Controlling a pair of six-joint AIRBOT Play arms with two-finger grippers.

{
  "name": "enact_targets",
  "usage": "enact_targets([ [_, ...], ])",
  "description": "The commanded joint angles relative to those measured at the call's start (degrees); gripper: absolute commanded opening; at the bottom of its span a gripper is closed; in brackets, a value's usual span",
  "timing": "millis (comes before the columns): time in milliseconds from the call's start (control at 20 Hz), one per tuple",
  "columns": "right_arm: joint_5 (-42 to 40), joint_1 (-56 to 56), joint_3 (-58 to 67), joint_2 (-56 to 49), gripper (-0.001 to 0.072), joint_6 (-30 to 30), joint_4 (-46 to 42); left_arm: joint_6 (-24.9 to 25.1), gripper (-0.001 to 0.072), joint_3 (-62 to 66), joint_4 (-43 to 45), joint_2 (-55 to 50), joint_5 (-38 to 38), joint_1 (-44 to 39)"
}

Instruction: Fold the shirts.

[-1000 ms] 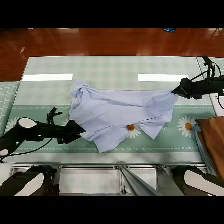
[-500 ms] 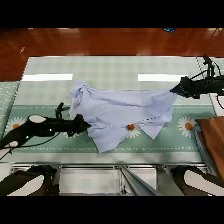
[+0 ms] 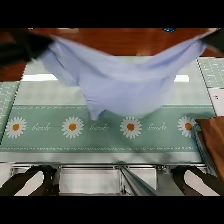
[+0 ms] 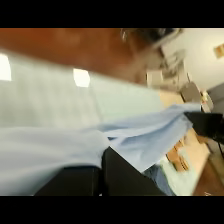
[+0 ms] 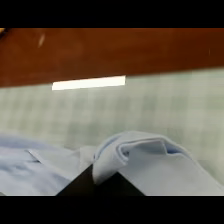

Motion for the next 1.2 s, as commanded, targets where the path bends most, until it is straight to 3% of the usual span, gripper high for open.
enact_targets([
  [0, 0.66, -0.09, 12.59, 7.54, 0.0026, 0.94, -1.31, -3.76, 0.0015, 22.91, 5.14, 3.41, -1.79, 8.50],
  [200, 3.06, -0.09, 14.86, 18.03, 0.0026, 1.70, -12.55, -4.39, 0.0015, 34.84, 10.84, 9.31, -4.63, 14.67],
  [350, 7.13, -0.09, 14.86, 24.50, 0.0026, 3.58, -17.38, -6.01, 0.0015, 35.95, 21.44, 16.41, -4.63, 15.12],
  [600, 13.35, -0.04, 13.07, 31.28, 0.0026, 7.13, -21.51, -9.11, 0.0016, 35.93, 46.66, 25.68, -7.50, 1.57],
  [750, 18.67, -0.09, 8.74, 33.05, 0.0026, 8.44, -20.83, -16.20, 0.0016, 35.41, 59.34, 26.93, -13.62, -6.84],
  [1000, 16.31, -0.09, -10.01, 33.66, 0.0026, 8.87, -15.61, -20.87, 0.0015, 17.73, 60.92, 25.75, -16.04, -8.74],
  [1150, 9.86, -0.04, -24.46, 32.98, 0.0026, 5.16, -7.23, -21.27, 0.0016, 1.46, 55.47, 22.03, -8.26, -8.74],
])
